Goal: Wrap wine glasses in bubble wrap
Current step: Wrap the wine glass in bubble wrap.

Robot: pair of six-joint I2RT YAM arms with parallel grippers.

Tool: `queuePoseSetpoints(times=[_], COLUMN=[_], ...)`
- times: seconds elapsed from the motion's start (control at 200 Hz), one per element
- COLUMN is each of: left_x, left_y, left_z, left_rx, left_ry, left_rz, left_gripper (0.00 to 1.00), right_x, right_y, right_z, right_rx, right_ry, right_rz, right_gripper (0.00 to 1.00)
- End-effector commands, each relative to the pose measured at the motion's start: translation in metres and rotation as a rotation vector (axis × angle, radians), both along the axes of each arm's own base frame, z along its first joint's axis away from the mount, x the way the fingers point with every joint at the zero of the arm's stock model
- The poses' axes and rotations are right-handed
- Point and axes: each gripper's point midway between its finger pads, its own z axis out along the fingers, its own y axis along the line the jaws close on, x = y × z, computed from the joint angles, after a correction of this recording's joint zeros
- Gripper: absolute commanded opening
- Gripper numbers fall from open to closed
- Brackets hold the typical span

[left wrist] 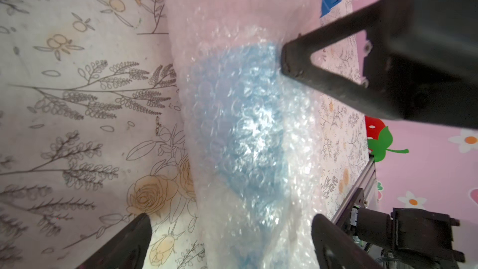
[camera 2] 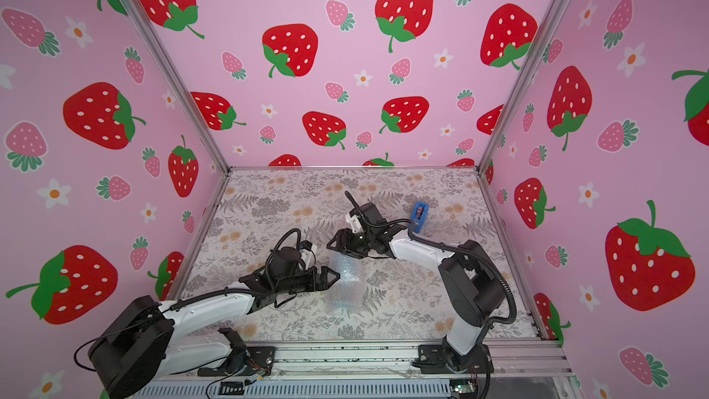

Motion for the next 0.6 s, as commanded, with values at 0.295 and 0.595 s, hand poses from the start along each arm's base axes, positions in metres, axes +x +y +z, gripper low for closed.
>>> queuePoseSetpoints(times=[0.295,0.595], left_x=[-0.008,-0.018], left_y=[-0.031,-0.037], left_z=[-0.019,-0.04], left_rx=[-0.137,-0.157], left_ry=[0.102,0.144], left_rz=[-0.139,-0.17], left_gripper=[0.99,0.98], right_x=[-0.005,-0.006], right_y=[-0.031,-0.044], right_z=[-0.021,-0.022], right_rx=[-0.088,-0.101], right_ry=[0.018,0.017], right_rz=[-0.046,-0.073], right_gripper=[0.62,0.62])
